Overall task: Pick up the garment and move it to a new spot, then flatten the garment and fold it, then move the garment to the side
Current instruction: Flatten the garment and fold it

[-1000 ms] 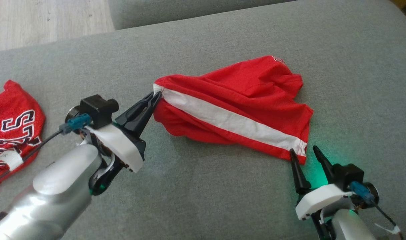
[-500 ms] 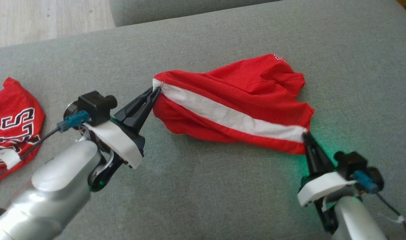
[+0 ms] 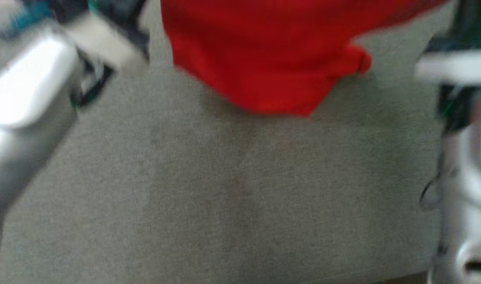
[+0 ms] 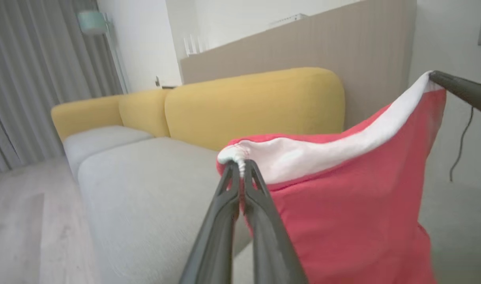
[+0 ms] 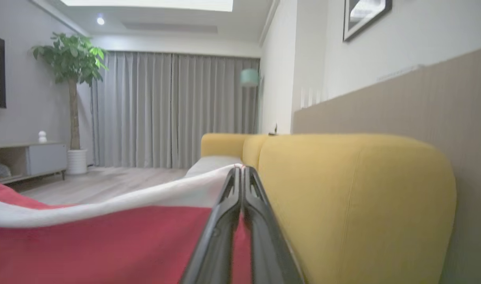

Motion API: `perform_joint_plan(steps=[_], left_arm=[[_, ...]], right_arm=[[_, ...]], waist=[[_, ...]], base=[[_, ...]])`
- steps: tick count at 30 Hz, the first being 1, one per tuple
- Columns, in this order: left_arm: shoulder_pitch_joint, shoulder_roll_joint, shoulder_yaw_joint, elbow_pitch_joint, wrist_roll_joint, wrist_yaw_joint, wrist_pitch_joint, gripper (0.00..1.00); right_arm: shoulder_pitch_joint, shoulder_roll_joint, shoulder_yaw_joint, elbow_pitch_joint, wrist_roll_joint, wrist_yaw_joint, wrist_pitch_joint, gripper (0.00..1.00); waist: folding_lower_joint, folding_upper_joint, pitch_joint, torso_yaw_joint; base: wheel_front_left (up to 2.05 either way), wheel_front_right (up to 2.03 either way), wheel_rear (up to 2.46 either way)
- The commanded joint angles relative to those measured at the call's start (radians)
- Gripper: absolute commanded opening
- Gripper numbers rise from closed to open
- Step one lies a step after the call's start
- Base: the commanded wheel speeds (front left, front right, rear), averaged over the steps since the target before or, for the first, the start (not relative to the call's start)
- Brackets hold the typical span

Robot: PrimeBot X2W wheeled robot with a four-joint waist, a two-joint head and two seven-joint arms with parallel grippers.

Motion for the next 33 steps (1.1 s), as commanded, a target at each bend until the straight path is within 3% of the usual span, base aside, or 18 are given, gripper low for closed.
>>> perform_joint_plan(steps=[1, 7, 11, 17, 27, 33], left_arm=[[-0.108, 0.016, 0.063, -0.005, 0.021, -0.001, -0.009, 0.00], [-0.385, -0.073, 0.149, 0.086, 0.149, 0.020, -0.047, 0.00], [-0.380, -0.099, 0.280, 0.001, 0.246, 0.024, -0.048, 0.00], [-0.073, -0.081, 0.328, -0.102, 0.341, 0.017, -0.049, 0.00], [0.578, -0.118, 0.385, -0.173, 0.387, 0.007, -0.049, 0.00], [0.800, -0.114, 0.424, -0.224, 0.426, 0.016, -0.049, 0.00]], right_arm=[[-0.078, -0.016, -0.004, -0.036, -0.003, -0.001, -0.006, 0.00], [-0.389, -0.109, -0.129, -0.071, -0.002, -0.001, -0.006, 0.00], [-0.442, -0.147, -0.133, -0.125, -0.001, -0.001, -0.006, 0.00], [-0.207, -0.143, -0.061, -0.131, 0.026, -0.001, -0.006, 0.00], [0.338, -0.070, -0.024, -0.204, 0.056, -0.001, -0.006, 0.00], [0.571, -0.050, 0.011, -0.260, 0.046, -0.001, -0.006, 0.00]], waist=[[-0.0002, 0.0000, 0.072, 0.014], [-0.0002, 0.0000, 0.170, 0.030], [-0.0002, 0.0000, 0.193, 0.033], [-0.0002, 0.0000, 0.153, 0.045], [-0.0002, 0.0000, 0.006, 0.037], [-0.0002, 0.0000, -0.068, 0.011]], base=[[0.00, 0.00, 0.00], [0.00, 0.00, 0.00], [0.00, 0.00, 0.00], [0.00, 0.00, 0.00], [0.00, 0.00, 0.00], [0.00, 0.00, 0.00]])
